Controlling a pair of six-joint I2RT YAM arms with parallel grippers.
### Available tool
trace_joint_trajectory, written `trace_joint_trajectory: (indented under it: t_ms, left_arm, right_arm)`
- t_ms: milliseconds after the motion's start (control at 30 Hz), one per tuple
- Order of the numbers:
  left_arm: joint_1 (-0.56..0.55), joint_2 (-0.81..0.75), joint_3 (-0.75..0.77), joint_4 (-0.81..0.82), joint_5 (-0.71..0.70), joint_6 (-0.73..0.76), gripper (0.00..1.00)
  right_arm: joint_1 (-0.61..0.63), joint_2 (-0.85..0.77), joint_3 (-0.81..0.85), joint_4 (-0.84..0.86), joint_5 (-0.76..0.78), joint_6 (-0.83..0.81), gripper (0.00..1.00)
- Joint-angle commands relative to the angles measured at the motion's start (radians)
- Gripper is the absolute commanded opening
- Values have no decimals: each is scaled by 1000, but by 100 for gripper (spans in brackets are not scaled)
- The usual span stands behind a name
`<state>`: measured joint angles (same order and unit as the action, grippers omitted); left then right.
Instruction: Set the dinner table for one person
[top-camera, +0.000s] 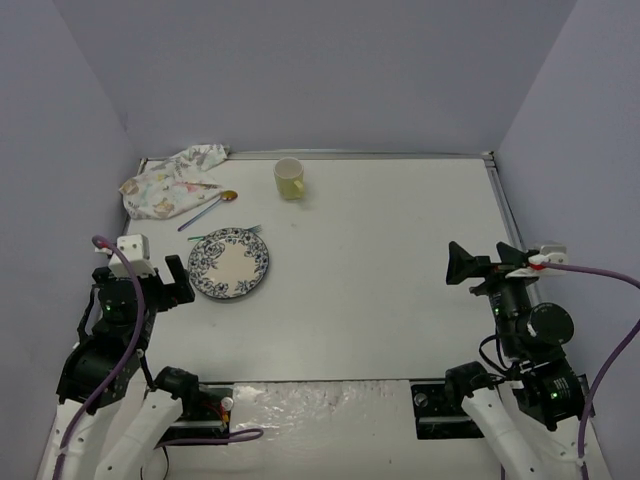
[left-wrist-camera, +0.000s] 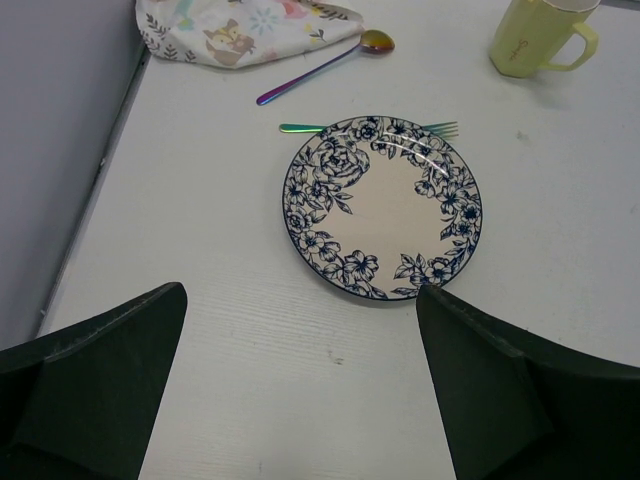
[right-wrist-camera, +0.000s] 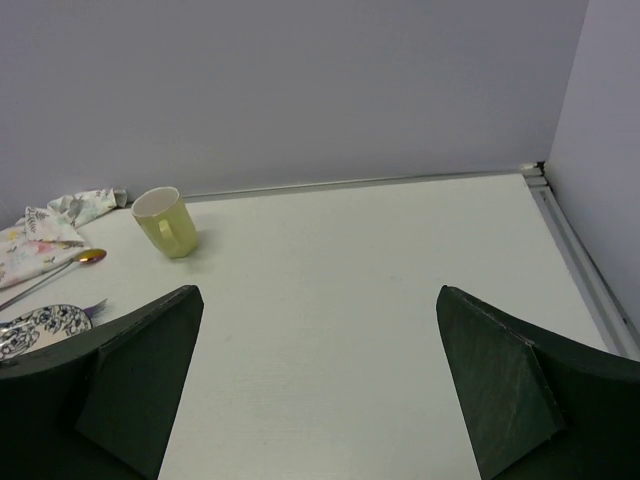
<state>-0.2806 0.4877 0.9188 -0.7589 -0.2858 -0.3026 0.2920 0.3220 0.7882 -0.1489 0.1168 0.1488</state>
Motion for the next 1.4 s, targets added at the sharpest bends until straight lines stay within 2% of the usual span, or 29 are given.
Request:
trace_joint_trajectory:
  t_ms: [0,200,467,700,900,1133,1233,1267,1367]
  left_arm:
    - [-3,152,18,86,33,-77,97]
    - [3,482,93,267,64,-187,97]
    - [107,924,444,435,46,-242,97]
    - [243,1290,718,564,-2,-221,97]
    - [326,1594,935,588,-14,-207,97]
    - [357,1836,1137,627,-29,-179,97]
    - [372,1937,1243,579,-29,-166,97]
    - [376,1965,1274,552,-27,-162,96]
    - [382,2028,1350,499,-19,-145,82]
  right_arm:
    - [7,143,47,38,3,107,100]
    - [7,295,46,18,-50,200,100]
    - [8,459,46,38,-132,225,100]
    - [9,488,2,124,-254,213,100]
    - [10,504,-36,186,-336,186,100]
    - [12,532,-69,198,-401,147,100]
    - [12,530,-78,200,-430,141,100]
    - [12,527,-80,201,-433,139,100]
    - [13,523,-83,201,-431,136,100]
